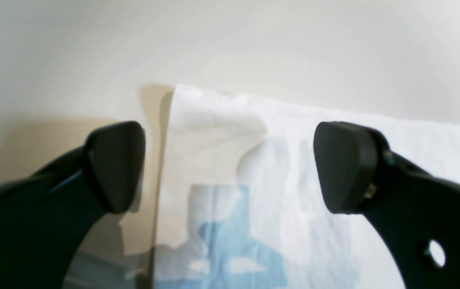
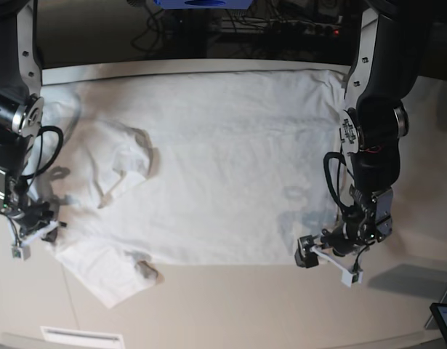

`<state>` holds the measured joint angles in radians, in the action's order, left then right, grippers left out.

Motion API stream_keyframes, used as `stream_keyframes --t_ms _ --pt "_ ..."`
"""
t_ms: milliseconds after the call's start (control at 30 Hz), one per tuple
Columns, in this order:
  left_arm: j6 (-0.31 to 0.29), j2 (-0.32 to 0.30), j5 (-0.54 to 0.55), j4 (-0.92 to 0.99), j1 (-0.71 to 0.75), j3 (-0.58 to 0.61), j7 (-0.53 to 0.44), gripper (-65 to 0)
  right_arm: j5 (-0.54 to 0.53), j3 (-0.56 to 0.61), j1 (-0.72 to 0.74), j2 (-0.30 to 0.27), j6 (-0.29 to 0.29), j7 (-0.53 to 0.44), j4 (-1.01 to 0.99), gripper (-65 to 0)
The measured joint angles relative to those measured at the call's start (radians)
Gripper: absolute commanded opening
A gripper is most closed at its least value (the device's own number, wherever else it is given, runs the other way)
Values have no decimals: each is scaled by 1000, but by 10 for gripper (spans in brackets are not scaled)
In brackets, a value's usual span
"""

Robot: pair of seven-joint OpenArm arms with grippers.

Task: Fold the T-shirt properly
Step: 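Grasp the hem corners with both grippers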

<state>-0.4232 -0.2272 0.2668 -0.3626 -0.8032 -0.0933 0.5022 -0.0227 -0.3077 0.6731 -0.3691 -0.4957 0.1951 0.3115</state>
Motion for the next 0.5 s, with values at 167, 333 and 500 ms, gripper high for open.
stream_keyframes --t_ms 167,333,500 --pt "0 19 0 -1 0 1 -6 -54 0 0 0 0 0 0 0 -650" --pt "0 39 -4 -1 0 2 -5 -180 0 0 0 0 0 0 0 -650" --pt "-1 32 -5 -1 6 3 5 -459 0 0 0 0 0 0 0 -650"
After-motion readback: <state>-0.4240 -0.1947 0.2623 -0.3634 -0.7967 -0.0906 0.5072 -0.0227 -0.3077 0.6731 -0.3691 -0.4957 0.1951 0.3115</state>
